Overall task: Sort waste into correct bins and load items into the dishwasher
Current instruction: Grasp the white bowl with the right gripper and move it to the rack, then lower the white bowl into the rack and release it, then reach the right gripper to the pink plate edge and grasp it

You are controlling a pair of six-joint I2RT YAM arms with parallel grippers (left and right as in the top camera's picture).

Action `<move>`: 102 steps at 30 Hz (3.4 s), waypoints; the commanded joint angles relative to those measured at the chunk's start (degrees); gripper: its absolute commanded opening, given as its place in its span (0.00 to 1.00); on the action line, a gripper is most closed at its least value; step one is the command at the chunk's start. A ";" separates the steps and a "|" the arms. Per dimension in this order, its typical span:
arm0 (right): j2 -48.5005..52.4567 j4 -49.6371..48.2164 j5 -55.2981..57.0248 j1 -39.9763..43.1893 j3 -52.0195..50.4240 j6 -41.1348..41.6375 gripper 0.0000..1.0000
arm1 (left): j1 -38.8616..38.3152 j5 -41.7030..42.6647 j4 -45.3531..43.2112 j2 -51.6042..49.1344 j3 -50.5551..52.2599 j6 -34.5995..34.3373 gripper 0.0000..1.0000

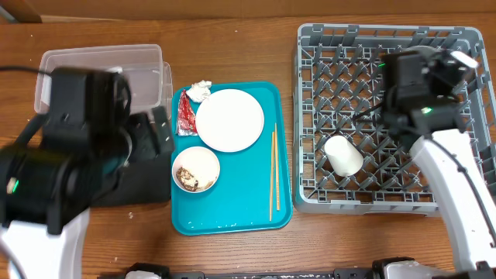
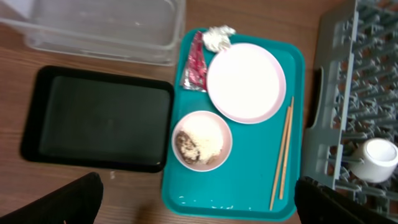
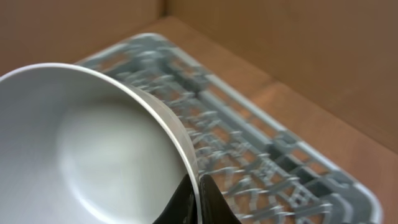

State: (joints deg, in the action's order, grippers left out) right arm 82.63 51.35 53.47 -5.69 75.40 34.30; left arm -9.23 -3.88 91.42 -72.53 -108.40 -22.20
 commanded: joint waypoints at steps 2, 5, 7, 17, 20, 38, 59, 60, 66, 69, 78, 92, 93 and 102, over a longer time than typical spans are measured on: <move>3.37 -0.94 1.42 6.93 -0.17 0.24 0.04 | 0.22 -8.31 1.90 8.76 -0.46 -5.81 1.00; 6.21 -1.33 0.13 9.84 -0.17 0.22 0.04 | 0.22 -10.82 2.82 12.90 -0.46 -7.04 1.00; 8.20 -1.33 0.02 10.60 -0.17 0.22 0.04 | 0.22 -11.58 3.15 15.10 -0.46 -6.97 1.00; 17.79 -1.75 3.54 10.58 -0.17 0.02 0.04 | 0.22 -11.72 3.32 18.05 -0.46 -6.97 1.00; 20.33 -1.64 5.27 10.54 -0.17 0.00 0.04 | 0.22 -11.72 3.30 18.05 -0.46 -6.97 1.00; 21.00 -1.75 23.04 2.01 0.04 0.00 0.04 | 0.22 -11.72 3.30 18.05 -0.46 -6.97 1.00; 21.24 -2.38 23.39 2.49 -2.62 -0.24 0.04 | 0.22 -11.72 3.30 18.05 -0.46 -6.97 1.00; 21.33 -2.38 23.34 2.49 -2.62 -0.24 0.04 | 0.22 -11.72 3.30 18.05 -0.46 -6.97 1.00; 22.97 -2.38 22.43 0.20 -2.64 -1.70 0.04 | 0.22 -11.72 3.30 18.05 -0.46 -6.97 1.00; 24.20 -2.08 22.49 -1.57 -2.64 -1.70 0.04 | 0.22 -11.72 3.30 18.05 -0.46 -6.97 1.00; 24.50 -1.03 25.09 -5.95 -2.64 -1.70 0.04 | 0.22 -11.72 3.30 18.05 -0.46 -6.97 1.00; 24.50 1.77 24.90 -13.64 -2.64 -1.27 0.04 | 0.22 -11.74 3.30 18.05 -0.46 -6.97 1.00; 24.50 2.23 24.94 -14.10 -2.64 -1.27 0.04 | 0.22 -11.72 3.30 18.05 -0.46 -6.97 1.00; 24.15 7.32 24.85 -19.82 0.48 -1.29 0.39 | 0.22 -11.72 3.30 18.05 -0.46 -6.97 1.00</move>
State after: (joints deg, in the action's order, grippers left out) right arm 106.59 57.52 78.32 -23.77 73.08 32.58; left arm -9.23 -14.44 94.78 -54.28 -108.64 -28.42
